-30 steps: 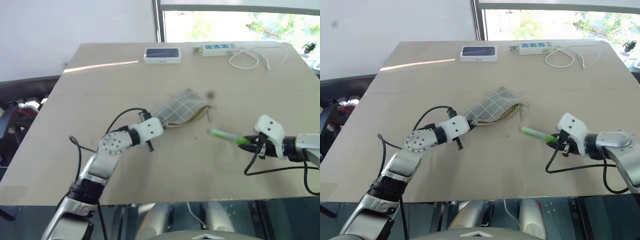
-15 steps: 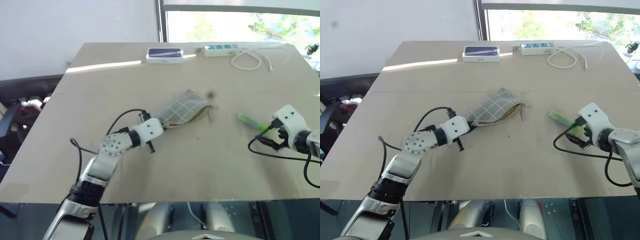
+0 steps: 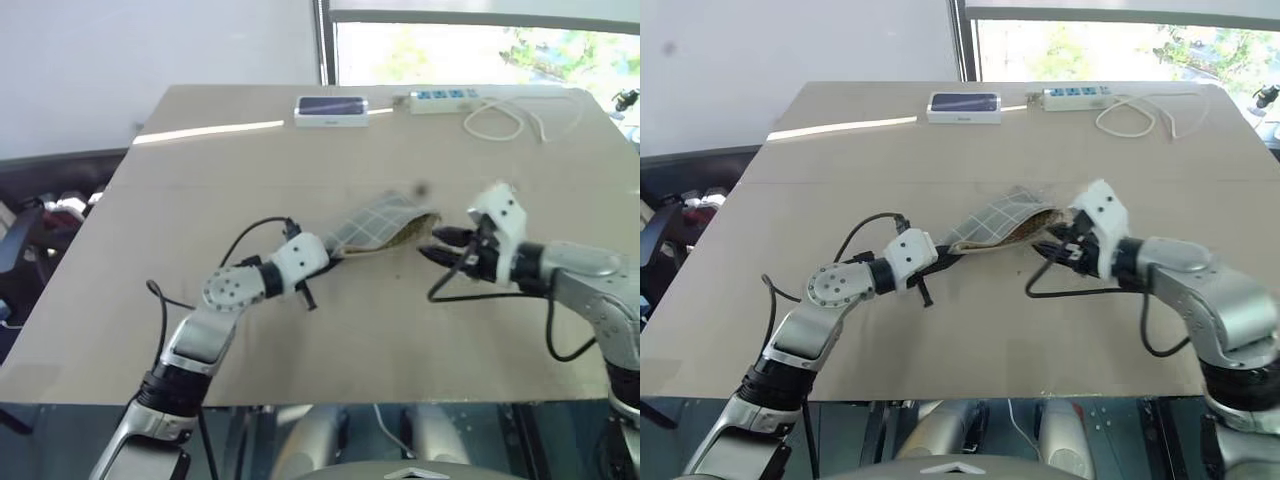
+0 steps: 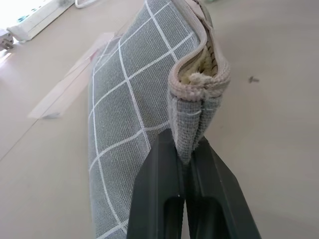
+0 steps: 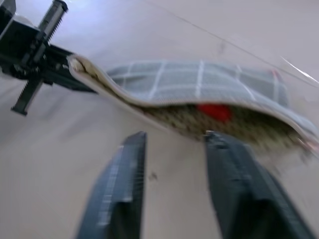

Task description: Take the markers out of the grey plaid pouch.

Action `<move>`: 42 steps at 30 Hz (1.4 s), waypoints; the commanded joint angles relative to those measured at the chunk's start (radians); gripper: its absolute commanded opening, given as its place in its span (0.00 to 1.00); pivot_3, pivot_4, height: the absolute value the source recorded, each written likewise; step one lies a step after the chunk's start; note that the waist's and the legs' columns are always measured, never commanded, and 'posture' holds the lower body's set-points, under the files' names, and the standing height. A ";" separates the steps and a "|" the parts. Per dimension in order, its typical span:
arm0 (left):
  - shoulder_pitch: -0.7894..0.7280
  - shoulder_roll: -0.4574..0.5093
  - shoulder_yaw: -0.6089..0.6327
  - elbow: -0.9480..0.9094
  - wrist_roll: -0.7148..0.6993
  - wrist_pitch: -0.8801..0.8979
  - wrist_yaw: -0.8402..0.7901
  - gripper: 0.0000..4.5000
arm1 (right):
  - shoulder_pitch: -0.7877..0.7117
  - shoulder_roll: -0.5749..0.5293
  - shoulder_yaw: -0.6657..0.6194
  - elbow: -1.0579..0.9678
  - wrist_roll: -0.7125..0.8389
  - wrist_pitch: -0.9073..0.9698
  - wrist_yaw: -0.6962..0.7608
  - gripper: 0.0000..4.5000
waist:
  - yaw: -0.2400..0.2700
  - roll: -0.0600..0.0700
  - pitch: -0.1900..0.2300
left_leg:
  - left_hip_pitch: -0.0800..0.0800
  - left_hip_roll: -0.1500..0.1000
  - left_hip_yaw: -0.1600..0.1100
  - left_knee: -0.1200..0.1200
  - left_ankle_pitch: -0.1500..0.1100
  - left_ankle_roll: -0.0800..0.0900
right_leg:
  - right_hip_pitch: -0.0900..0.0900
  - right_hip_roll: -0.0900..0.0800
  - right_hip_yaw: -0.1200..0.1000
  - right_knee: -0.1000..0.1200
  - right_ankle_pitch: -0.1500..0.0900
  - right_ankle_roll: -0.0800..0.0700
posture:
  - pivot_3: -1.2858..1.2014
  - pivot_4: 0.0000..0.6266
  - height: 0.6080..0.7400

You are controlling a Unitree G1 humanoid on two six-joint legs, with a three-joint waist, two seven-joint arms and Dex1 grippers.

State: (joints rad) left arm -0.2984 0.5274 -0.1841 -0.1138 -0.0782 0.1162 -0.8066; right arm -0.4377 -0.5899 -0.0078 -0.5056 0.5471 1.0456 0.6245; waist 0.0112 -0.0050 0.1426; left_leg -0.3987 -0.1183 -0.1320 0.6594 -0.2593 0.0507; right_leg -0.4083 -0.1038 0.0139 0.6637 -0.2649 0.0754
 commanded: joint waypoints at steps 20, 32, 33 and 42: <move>0.016 -0.007 0.024 -0.132 -0.111 0.077 -0.054 0.00 | -0.170 -0.009 0.367 0.270 -0.329 -0.366 0.148 0.96 | -0.024 0.000 0.000 | 0.000 0.000 0.000 0.000 0.000 0.000 | -0.001 0.000 0.000 0.000 0.000 0.000 | 0.52 0.24 0.98; -0.028 -0.042 0.010 -0.090 -0.148 0.116 -0.096 0.00 | -0.270 0.101 0.415 0.434 -0.403 -0.355 0.161 0.99 | -0.025 0.000 0.000 | 0.000 0.000 0.000 0.001 0.000 0.000 | -0.001 0.001 0.000 0.001 0.000 0.000 | 0.52 0.24 0.98; -0.034 -0.045 0.008 -0.087 -0.152 0.123 -0.102 0.00 | -0.283 0.111 0.416 0.449 -0.409 -0.354 0.163 0.99 | -0.026 0.000 0.000 | 0.000 0.000 0.000 0.001 0.000 0.000 | -0.001 0.001 0.000 0.001 0.000 0.000 | 0.52 0.24 0.98; -0.059 -0.071 0.013 -0.093 -0.205 0.209 -0.128 0.00 | -0.342 0.164 0.459 0.596 -0.443 -0.305 0.223 0.99 | -0.029 0.000 0.000 | 0.000 0.000 0.000 0.001 0.000 0.000 | -0.001 0.001 0.000 0.001 0.000 0.000 | 0.52 0.24 0.98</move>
State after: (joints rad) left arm -0.3347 0.4640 -0.1729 -0.1785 -0.2455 0.3262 -0.9234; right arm -0.7547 -0.4381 0.4303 0.0707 0.1130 0.7337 0.8241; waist -0.0175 -0.0049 0.1426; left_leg -0.3985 -0.1183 -0.1319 0.6600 -0.2592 0.0505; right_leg -0.4092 -0.1028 0.0142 0.6645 -0.2649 0.0754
